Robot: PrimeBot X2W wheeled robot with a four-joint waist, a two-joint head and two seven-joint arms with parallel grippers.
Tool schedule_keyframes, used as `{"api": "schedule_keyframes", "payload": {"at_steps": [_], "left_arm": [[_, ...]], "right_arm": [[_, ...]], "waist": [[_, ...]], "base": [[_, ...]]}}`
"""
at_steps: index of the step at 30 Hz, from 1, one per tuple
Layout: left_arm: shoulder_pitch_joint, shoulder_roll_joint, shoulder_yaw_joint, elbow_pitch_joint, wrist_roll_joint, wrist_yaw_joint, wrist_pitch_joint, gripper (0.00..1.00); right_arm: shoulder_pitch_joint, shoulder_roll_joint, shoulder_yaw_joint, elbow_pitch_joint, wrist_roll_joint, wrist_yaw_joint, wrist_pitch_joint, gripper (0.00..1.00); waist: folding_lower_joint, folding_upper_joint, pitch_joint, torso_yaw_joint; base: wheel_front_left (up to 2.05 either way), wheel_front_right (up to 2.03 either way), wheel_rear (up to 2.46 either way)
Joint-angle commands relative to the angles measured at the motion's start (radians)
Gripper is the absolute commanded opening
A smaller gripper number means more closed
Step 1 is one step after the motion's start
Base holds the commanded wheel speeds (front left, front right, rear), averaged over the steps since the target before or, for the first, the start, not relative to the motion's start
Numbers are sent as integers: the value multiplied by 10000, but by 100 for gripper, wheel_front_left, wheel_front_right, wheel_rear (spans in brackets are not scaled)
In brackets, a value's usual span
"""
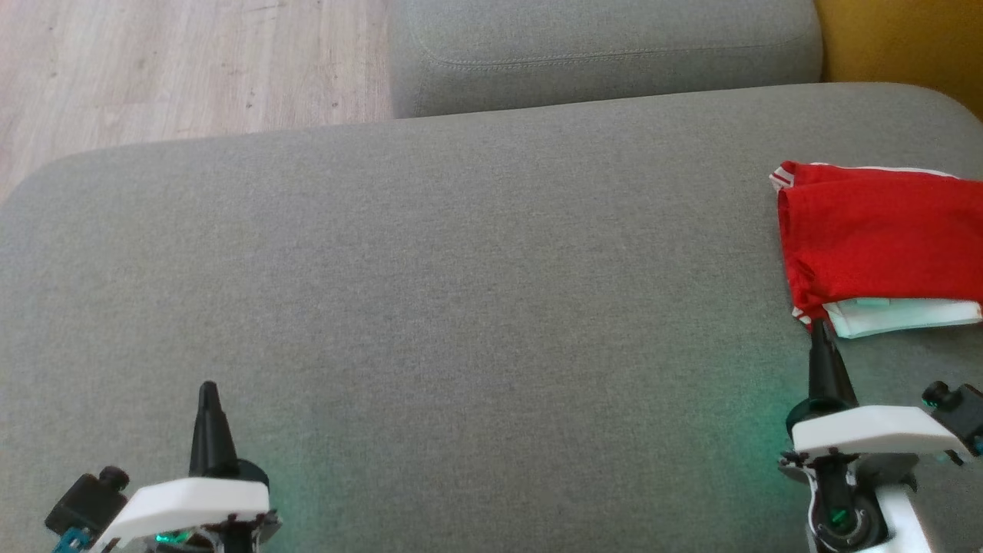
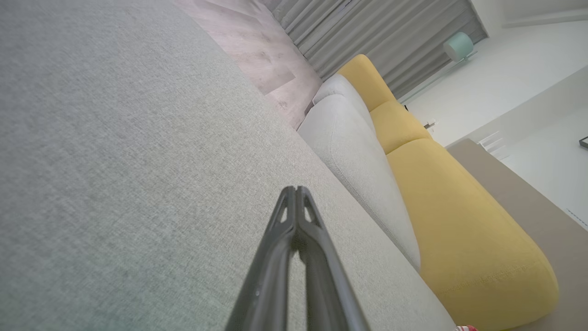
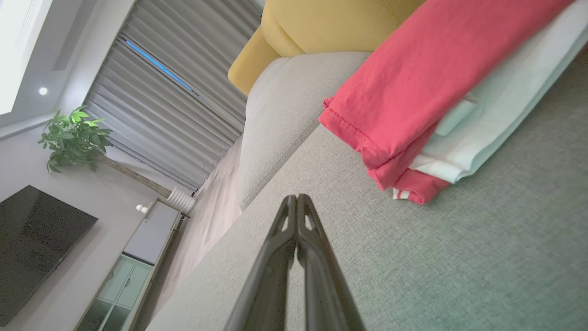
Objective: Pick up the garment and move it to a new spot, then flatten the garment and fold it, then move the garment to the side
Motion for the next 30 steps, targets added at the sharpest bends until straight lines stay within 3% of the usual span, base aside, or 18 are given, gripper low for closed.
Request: {"api": "schedule_keyframes", "payload": {"at_steps": [1, 30], "left_arm": [[-548, 38, 225, -343, -231, -34, 56, 0], [-712, 58, 637, -400, -3081, -52, 912, 0]], "right_arm": [[-302, -86, 7, -423, 280, 17, 59, 0], [-258, -93, -387, -752, 3490, 26, 893, 0]], "waist": [[0, 0, -5, 1], [-1, 0, -144, 30]], "base": [[0, 0, 0], [0, 0, 0]]}}
